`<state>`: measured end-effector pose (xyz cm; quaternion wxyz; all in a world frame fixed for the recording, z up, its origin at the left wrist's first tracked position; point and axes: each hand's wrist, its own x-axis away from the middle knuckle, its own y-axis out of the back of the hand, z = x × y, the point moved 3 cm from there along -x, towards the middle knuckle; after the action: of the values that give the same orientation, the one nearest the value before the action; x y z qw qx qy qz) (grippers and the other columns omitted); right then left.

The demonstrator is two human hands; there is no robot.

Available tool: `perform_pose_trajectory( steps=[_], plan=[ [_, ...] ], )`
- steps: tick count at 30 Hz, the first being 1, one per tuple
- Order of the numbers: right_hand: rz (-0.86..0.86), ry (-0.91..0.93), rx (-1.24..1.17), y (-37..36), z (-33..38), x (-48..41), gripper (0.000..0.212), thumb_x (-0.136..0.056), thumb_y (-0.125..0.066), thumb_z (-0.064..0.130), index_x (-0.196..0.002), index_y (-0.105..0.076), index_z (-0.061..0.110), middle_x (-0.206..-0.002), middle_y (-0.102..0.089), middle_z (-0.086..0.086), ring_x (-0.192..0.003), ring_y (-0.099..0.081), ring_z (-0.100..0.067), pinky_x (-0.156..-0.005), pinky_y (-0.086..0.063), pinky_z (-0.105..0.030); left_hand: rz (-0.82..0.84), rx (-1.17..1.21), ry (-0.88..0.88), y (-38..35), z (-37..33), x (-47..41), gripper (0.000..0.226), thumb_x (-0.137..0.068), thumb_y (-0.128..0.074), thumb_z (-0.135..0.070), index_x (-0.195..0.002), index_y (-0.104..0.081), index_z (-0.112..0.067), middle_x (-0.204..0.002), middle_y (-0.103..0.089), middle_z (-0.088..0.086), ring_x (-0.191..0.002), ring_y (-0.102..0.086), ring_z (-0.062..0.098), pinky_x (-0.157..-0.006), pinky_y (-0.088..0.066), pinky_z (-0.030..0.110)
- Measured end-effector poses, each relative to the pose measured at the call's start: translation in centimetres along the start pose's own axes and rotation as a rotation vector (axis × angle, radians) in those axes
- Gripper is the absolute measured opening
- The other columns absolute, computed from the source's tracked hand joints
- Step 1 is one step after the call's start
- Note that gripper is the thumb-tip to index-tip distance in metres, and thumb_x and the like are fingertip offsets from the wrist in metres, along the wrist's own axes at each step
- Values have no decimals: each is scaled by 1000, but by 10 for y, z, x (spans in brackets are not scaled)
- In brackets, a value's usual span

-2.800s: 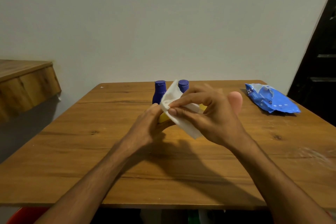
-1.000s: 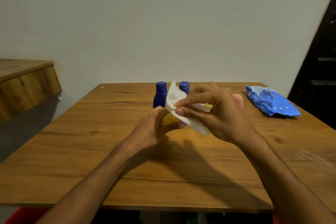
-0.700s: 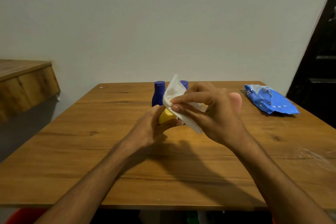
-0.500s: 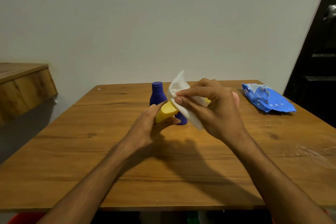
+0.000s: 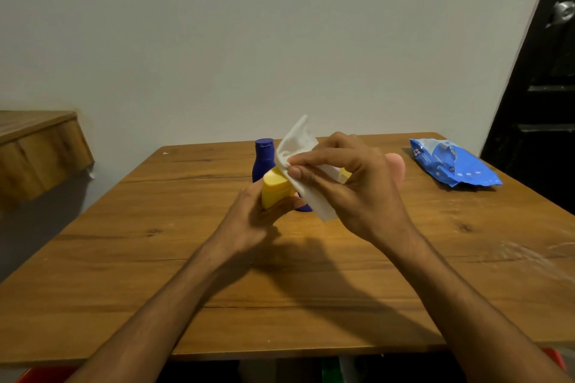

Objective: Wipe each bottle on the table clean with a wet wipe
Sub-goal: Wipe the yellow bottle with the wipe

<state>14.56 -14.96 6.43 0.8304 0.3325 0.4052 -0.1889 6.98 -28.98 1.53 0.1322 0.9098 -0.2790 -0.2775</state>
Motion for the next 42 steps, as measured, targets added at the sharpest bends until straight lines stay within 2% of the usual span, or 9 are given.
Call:
perform_pose_trajectory(
  steps=[8, 12, 17, 22, 25, 29, 32, 37, 42],
  plan=[
    [-36, -75, 14, 14, -12, -4, 20, -83, -68, 36, -99, -74, 25, -91, -66, 6, -90, -56, -8, -69, -43, -21, 12, 182, 82, -5, 4, 1, 38, -71, -70, -29, -106, -56, -34, -100, -68, -14, -97, -63, -4, -80, -51, 19],
    [35, -39, 16, 10, 0, -2, 18, -81, -69, 39, -97, -73, 32, -90, -63, 9, -91, -56, -10, -66, -47, -24, 74, 144, 108, -5, 5, -2, 42, -85, -66, -1, -107, -51, -33, -111, -62, -4, -92, -63, -7, -80, -52, 17],
    [86, -91, 54, 13, -5, -5, 22, -79, -66, 45, -96, -73, 33, -91, -62, 12, -91, -55, -9, -69, -47, -32, 157, 15, 124, 0, 13, -5, 46, -85, -66, -2, -126, -52, -17, -114, -62, -4, -94, -61, -13, -84, -45, 5],
    [258, 4, 59, 4, 5, -2, 25, -82, -61, 50, -96, -73, 34, -91, -61, 13, -91, -55, -9, -73, -46, -39, 120, 81, 126, 4, 26, -1, 78, -47, -88, -51, -111, -47, -29, -108, -58, -2, -91, -68, -3, -84, -54, 20],
    [228, -37, 52, 8, 1, -5, 21, -81, -65, 45, -95, -74, 32, -90, -63, 13, -88, -56, -8, -69, -46, -31, 193, -56, 146, 1, 23, -3, 53, -74, -78, -24, -120, -52, -29, -111, -63, -6, -100, -65, -1, -98, -51, 30],
    [138, -116, 100, 17, -11, -8, 20, -82, -67, 38, -98, -74, 28, -93, -65, 12, -87, -58, -4, -67, -43, -19, 263, -73, 118, 8, 13, -7, 42, -88, -60, 1, -114, -52, -30, -100, -62, -16, -89, -60, -19, -82, -44, 4],
    [94, -172, 66, 17, -18, -7, 15, -83, -70, 35, -96, -74, 28, -92, -65, 12, -85, -59, -2, -66, -44, -14, 228, -24, 92, 22, 9, -7, 31, -77, -69, -20, -104, -58, -29, -91, -73, -12, -96, -66, -2, -81, -49, 14],
    [81, -223, -13, 5, -17, -3, 11, -83, -71, 30, -93, -75, 28, -93, -67, 12, -89, -58, 0, -67, -43, -7, 153, 79, 51, 55, 14, -12, 46, -71, -76, -53, -106, -68, -24, -112, -70, 0, -108, -65, 16, -87, -54, 25],
    [150, -271, -58, -17, -22, 3, 15, -83, -71, 31, -96, -75, 23, -94, -66, 11, -88, -58, -2, -68, -44, -14, 71, 46, 96, 73, 27, -15, 25, -79, -69, -27, -103, -69, -23, -105, -72, -9, -98, -68, 9, -74, -54, 19]
  ],
)
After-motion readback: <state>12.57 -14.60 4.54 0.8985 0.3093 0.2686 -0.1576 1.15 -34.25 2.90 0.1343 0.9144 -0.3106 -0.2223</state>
